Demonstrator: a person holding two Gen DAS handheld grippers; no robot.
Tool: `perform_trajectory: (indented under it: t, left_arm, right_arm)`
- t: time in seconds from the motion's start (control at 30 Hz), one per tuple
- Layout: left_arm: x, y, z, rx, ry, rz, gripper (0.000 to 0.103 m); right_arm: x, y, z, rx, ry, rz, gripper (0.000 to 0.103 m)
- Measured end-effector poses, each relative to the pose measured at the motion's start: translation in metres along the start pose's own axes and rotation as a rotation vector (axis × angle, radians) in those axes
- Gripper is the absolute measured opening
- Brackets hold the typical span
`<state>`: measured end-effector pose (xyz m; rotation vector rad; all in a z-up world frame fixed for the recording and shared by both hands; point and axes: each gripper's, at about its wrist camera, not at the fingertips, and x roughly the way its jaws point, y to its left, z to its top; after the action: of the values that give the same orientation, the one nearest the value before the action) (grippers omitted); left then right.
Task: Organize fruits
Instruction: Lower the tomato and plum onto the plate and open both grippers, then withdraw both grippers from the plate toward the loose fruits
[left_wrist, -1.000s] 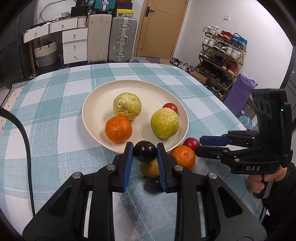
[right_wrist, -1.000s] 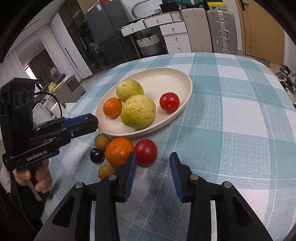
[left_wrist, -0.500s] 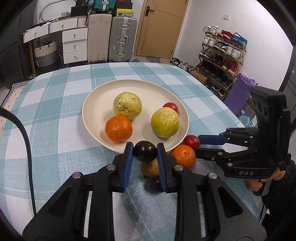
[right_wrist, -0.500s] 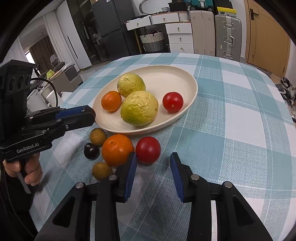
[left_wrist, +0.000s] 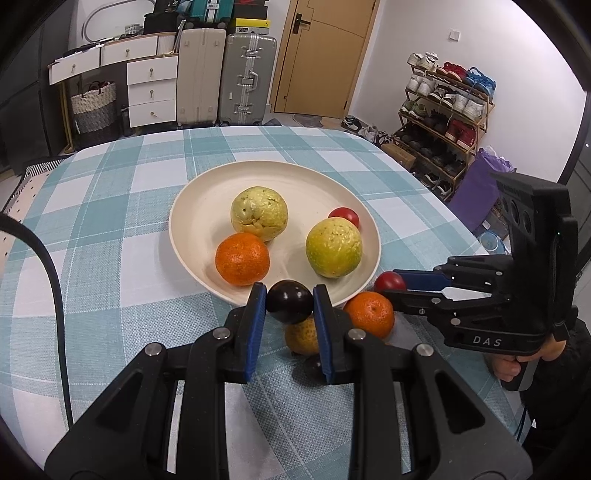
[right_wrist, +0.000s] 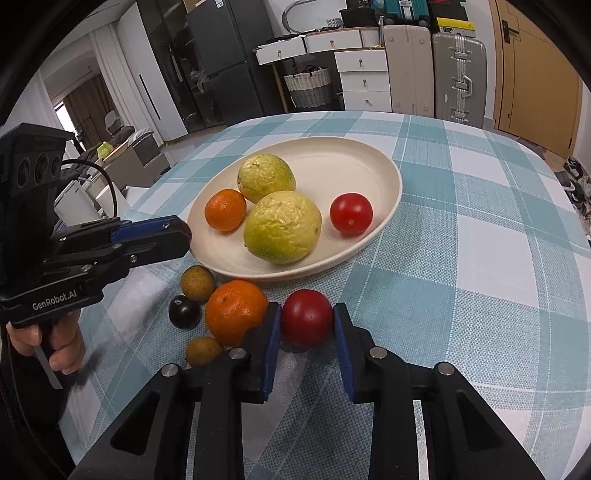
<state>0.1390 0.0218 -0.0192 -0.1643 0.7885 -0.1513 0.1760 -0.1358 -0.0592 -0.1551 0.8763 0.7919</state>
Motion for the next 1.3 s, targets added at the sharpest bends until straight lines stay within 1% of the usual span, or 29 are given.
perform_trajectory:
  t: [0.07, 0.2, 0.3, 0.4, 0.47, 0.6, 0.73, 0.83, 0.9, 0.97, 1.0, 1.03, 1.1, 1.13, 1.17, 1.2, 1.23, 1.27, 1.3]
  left_arm:
    - [0.001, 0.001, 0.001, -0.004, -0.004, -0.004, 0.023]
    - [0.003, 0.002, 0.004, -0.006, -0.006, -0.008, 0.023]
    - [0.007, 0.004, 0.008, -0.015, -0.009, -0.012, 0.023]
    - [0.011, 0.005, 0.012, -0.015, -0.017, -0.014, 0.023]
    - [0.014, 0.005, 0.016, -0.019, -0.021, -0.021, 0.023]
    - [0.023, 0.007, 0.020, -0.020, -0.022, -0.010, 0.023]
    - [0.029, 0.010, 0.022, -0.025, -0.028, -0.013, 0.023]
    - [0.029, 0.011, 0.023, -0.027, -0.031, -0.007, 0.023]
    - [0.028, 0.012, 0.023, -0.036, -0.031, 0.001, 0.023]
    - [0.026, 0.012, 0.023, -0.042, -0.028, 0.013, 0.024]
    - [0.025, 0.012, 0.022, -0.044, -0.028, 0.017, 0.027]
    - [0.023, 0.013, 0.022, -0.044, -0.031, 0.019, 0.031]
    - [0.018, 0.013, 0.020, -0.049, -0.042, 0.032, 0.046]
    - [0.015, 0.013, 0.019, -0.049, -0.049, 0.039, 0.050]
    - [0.011, 0.013, 0.018, -0.049, -0.057, 0.044, 0.056]
    - [0.008, 0.013, 0.017, -0.050, -0.065, 0.049, 0.063]
    - [0.003, 0.014, 0.016, -0.052, -0.073, 0.056, 0.068]
    - [-0.001, 0.014, 0.015, -0.054, -0.082, 0.063, 0.076]
    - [-0.006, 0.015, 0.013, -0.056, -0.094, 0.070, 0.081]
  right_arm:
    - [-0.003, -0.001, 0.000, 0.006, -0.012, -0.003, 0.028]
    - [-0.016, -0.004, 0.005, 0.029, -0.065, 0.004, 0.028]
    - [-0.025, -0.004, 0.013, 0.044, -0.115, -0.001, 0.028]
    - [-0.027, -0.005, 0.021, 0.060, -0.146, -0.009, 0.028]
    - [-0.023, -0.007, 0.026, 0.071, -0.152, -0.026, 0.028]
    - [-0.014, -0.012, 0.034, 0.102, -0.152, -0.059, 0.028]
    - [-0.012, -0.013, 0.039, 0.122, -0.162, -0.052, 0.028]
    - [-0.008, -0.011, 0.042, 0.120, -0.153, -0.047, 0.028]
    - [-0.009, -0.011, 0.042, 0.126, -0.156, -0.037, 0.030]
    - [-0.014, -0.010, 0.041, 0.124, -0.166, -0.050, 0.033]
    - [-0.017, -0.009, 0.039, 0.120, -0.170, -0.056, 0.038]
    - [-0.021, -0.009, 0.038, 0.117, -0.175, -0.056, 0.040]
    - [-0.025, -0.010, 0.035, 0.117, -0.184, -0.073, 0.040]
    - [-0.028, -0.009, 0.035, 0.116, -0.183, -0.082, 0.044]
    - [-0.031, -0.009, 0.034, 0.116, -0.185, -0.084, 0.049]
    - [-0.034, -0.009, 0.032, 0.117, -0.189, -0.085, 0.058]
    - [-0.038, -0.008, 0.030, 0.115, -0.195, -0.088, 0.066]
    - [-0.041, -0.006, 0.028, 0.113, -0.203, -0.093, 0.070]
    - [-0.044, -0.004, 0.026, 0.110, -0.208, -0.098, 0.081]
